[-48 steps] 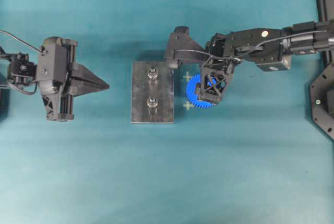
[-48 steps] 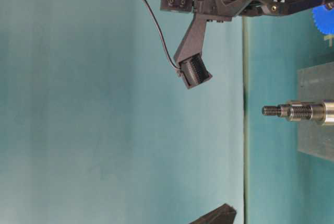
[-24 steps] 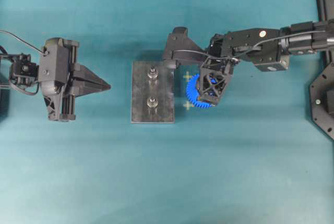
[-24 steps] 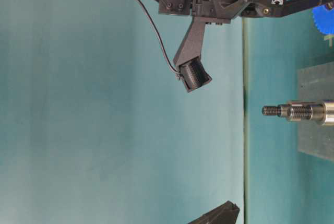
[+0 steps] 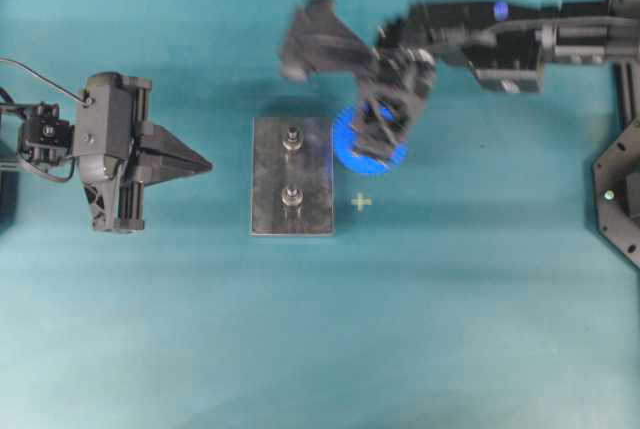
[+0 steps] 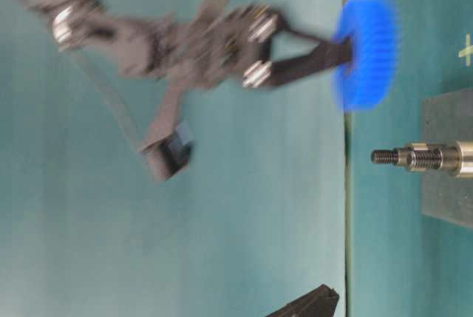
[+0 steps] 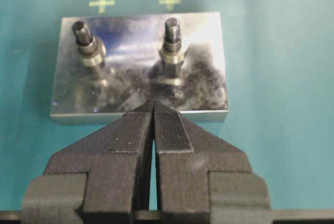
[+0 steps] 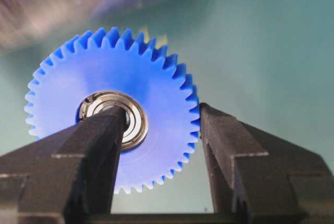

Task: Fit the large gear onto the shaft.
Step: 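Lift the blue gear with the right gripper and carry it over the upper shaft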

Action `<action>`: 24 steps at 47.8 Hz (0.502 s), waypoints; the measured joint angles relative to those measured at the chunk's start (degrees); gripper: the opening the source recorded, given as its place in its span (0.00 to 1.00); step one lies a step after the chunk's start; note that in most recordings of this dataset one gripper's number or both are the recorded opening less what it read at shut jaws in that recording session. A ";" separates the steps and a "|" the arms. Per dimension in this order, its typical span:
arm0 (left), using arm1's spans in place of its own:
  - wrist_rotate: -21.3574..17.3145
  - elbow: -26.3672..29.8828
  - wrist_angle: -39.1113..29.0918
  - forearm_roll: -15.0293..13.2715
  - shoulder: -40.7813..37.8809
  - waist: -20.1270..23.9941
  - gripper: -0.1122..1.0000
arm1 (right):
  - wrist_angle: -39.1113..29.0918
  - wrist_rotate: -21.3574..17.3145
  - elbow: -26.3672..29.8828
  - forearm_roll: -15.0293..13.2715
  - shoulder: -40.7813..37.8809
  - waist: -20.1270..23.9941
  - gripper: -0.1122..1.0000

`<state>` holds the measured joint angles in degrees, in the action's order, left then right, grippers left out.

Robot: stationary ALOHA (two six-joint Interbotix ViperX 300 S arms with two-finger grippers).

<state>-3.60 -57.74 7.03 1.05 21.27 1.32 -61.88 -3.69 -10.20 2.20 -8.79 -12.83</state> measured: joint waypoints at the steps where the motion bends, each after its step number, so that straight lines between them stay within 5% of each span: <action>1: 0.00 0.00 0.00 0.00 0.18 0.00 0.10 | -0.26 0.00 0.70 0.18 -0.44 0.00 0.54; 24: 0.00 -0.97 0.00 0.00 1.67 0.00 0.10 | -0.53 0.79 13.01 3.08 -10.20 0.00 0.54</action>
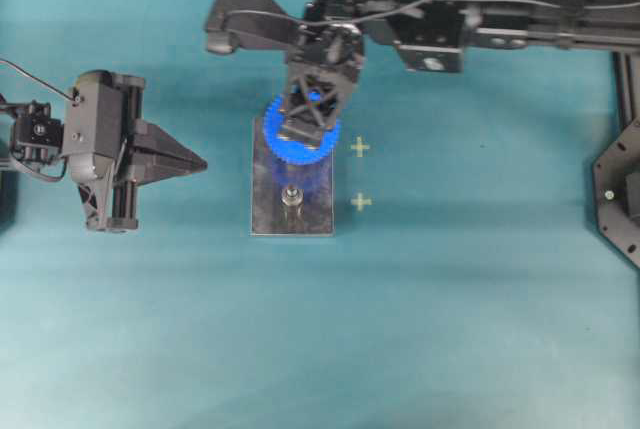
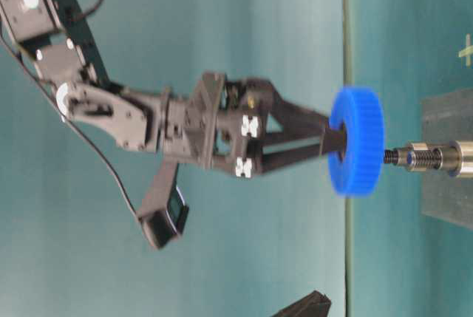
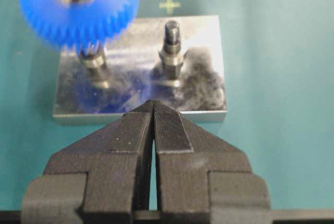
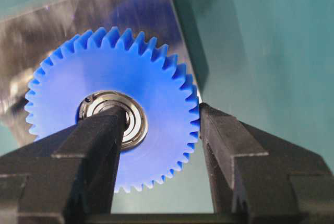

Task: Fit the large gear onto the shaft.
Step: 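Lift the blue gear with the right gripper and carry it over the upper shaft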

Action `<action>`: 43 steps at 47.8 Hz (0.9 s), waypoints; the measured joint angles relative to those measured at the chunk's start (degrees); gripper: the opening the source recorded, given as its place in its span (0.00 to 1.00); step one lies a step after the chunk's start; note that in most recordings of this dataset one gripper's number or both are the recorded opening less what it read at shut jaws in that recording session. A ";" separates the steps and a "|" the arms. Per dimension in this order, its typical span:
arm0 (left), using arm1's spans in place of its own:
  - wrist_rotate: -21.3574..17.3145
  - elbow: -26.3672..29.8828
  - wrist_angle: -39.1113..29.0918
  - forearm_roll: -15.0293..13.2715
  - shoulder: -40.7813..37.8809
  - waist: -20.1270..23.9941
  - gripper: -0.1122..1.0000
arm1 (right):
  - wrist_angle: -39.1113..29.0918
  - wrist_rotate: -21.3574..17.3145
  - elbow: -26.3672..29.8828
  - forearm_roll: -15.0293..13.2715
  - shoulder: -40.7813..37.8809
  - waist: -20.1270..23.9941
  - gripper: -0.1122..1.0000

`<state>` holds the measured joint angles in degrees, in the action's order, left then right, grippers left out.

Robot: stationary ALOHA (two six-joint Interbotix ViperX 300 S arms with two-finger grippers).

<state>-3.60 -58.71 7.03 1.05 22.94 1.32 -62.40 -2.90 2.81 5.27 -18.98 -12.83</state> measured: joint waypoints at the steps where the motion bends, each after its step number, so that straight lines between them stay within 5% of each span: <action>1: 0.00 -0.09 0.00 0.00 0.00 0.00 0.10 | 0.00 0.00 0.09 0.00 -0.26 0.00 0.54; 43: 0.00 -0.79 0.00 0.00 0.00 0.00 0.10 | 1.41 1.67 0.44 0.00 -2.02 0.09 0.54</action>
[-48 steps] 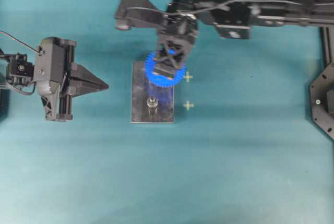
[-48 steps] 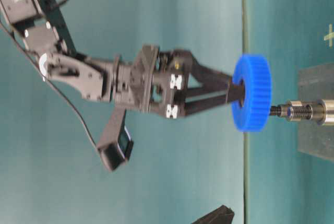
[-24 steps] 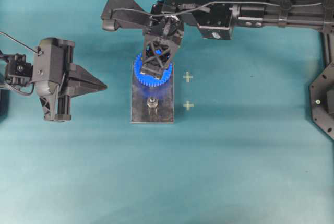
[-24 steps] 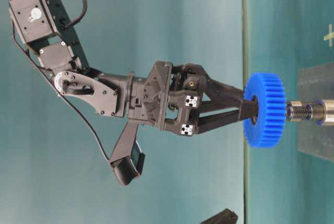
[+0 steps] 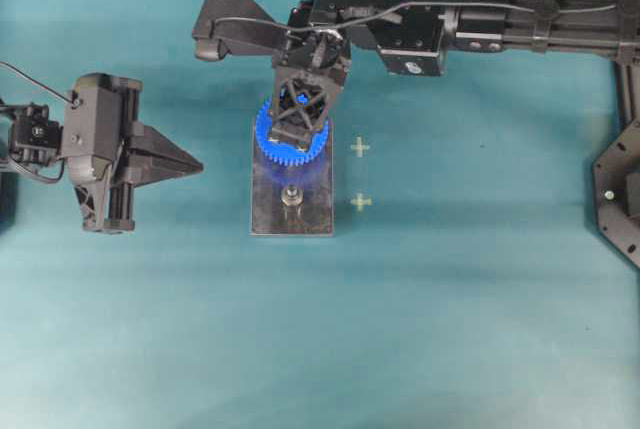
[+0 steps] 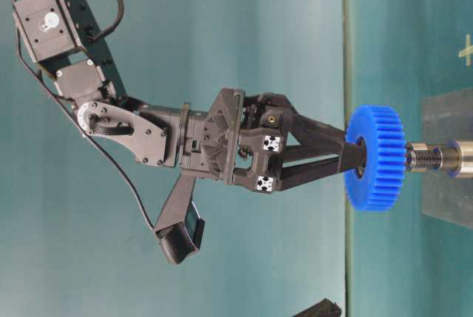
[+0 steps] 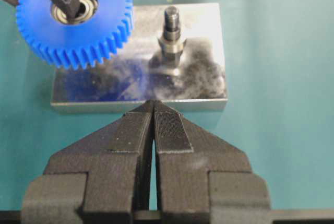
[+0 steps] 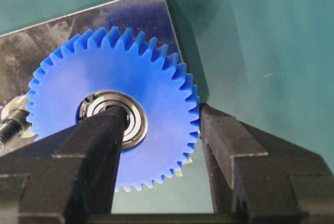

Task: Fit the large gear onto the shaft.
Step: 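Lift the blue gear with the right gripper and carry it over the upper shaft, then lower the blue gear with the right gripper onto the upper shaft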

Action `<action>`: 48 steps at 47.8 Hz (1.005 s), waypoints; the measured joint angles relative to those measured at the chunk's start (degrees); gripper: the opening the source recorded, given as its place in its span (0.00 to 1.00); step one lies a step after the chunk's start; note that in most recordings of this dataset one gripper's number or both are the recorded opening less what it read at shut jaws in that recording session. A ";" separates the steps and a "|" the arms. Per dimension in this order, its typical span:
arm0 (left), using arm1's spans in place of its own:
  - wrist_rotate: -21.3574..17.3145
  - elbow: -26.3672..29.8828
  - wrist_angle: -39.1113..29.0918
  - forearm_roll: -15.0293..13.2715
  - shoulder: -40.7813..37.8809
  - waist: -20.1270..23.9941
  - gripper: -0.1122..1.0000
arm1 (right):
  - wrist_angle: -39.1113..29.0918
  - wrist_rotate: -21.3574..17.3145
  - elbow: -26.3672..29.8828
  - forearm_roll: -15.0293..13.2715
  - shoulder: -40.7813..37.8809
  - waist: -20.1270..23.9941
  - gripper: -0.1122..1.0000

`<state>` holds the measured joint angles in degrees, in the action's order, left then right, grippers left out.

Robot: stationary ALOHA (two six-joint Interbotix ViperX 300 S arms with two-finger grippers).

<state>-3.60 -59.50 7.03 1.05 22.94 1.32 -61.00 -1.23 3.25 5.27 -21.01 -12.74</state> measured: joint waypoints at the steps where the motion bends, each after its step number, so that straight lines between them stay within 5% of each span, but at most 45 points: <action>1: 0.00 -0.09 0.00 0.00 0.09 0.00 0.10 | 0.00 0.09 0.09 0.00 0.00 0.00 0.54; 12: 0.00 -0.09 0.00 0.00 0.09 0.00 0.10 | -0.70 0.09 0.18 0.09 -0.18 -0.09 0.54; 19: 0.00 -0.09 0.09 0.00 0.00 0.00 0.10 | -1.32 0.18 0.26 0.18 -0.44 0.00 0.79; 48: 0.09 -0.09 0.09 0.00 0.00 0.00 0.10 | -2.46 0.09 0.62 0.70 -0.44 2.02 0.74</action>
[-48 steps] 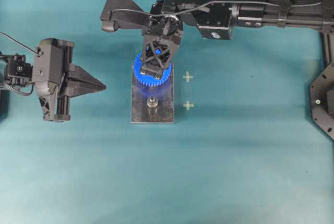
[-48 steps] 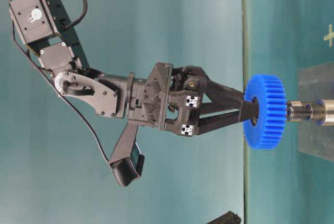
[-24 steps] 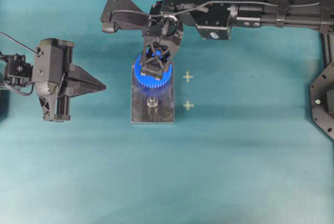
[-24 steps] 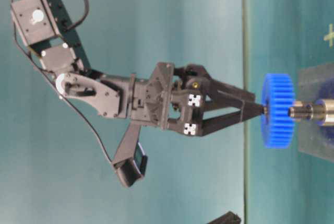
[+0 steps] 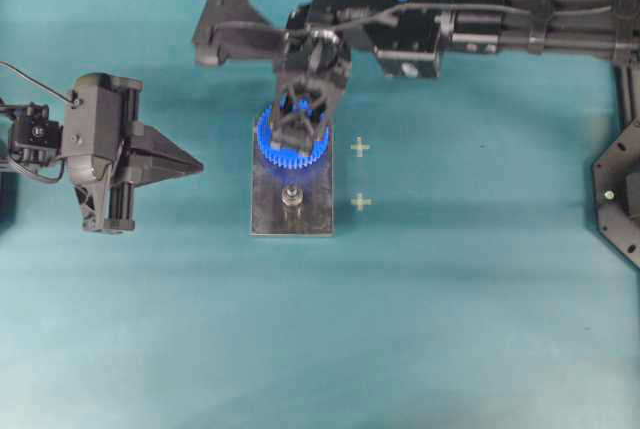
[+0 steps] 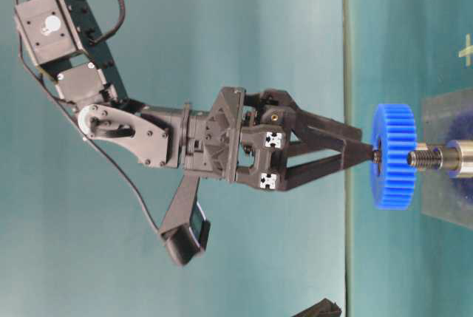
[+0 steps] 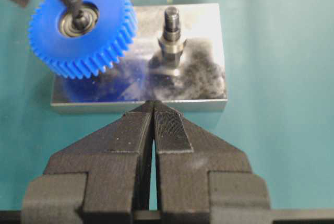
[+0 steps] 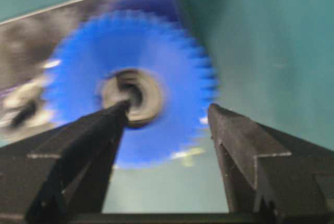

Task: Fit the large gear onto the shaft.
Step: 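Lower the blue gear with the right gripper onto the upper shaft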

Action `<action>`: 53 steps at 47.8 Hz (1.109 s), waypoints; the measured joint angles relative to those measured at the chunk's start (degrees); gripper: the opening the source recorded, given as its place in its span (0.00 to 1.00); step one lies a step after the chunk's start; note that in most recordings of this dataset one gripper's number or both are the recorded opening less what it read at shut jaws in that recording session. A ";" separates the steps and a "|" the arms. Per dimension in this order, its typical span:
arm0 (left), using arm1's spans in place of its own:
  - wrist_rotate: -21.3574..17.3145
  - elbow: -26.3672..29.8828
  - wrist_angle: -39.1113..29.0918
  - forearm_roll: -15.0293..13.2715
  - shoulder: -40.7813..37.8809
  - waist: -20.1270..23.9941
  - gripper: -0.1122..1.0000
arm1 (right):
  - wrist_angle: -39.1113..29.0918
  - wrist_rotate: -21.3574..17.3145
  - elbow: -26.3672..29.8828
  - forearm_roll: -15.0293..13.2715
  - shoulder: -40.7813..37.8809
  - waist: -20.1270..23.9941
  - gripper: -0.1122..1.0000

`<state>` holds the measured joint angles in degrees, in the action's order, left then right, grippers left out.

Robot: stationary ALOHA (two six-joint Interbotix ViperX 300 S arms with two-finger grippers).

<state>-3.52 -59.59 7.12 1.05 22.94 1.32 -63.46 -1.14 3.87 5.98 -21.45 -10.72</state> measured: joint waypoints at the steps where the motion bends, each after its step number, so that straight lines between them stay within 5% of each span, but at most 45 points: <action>1: 0.00 0.00 0.00 0.00 0.00 0.00 0.10 | 0.09 0.09 0.00 0.09 -0.09 0.35 0.74; 53: 0.53 -0.35 0.09 0.00 0.00 0.00 0.10 | 0.44 0.44 3.43 -1.32 -2.64 -0.09 0.74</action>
<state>-2.99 -59.94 7.21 1.05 22.94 1.32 -63.02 -0.70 7.29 4.66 -24.08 -10.81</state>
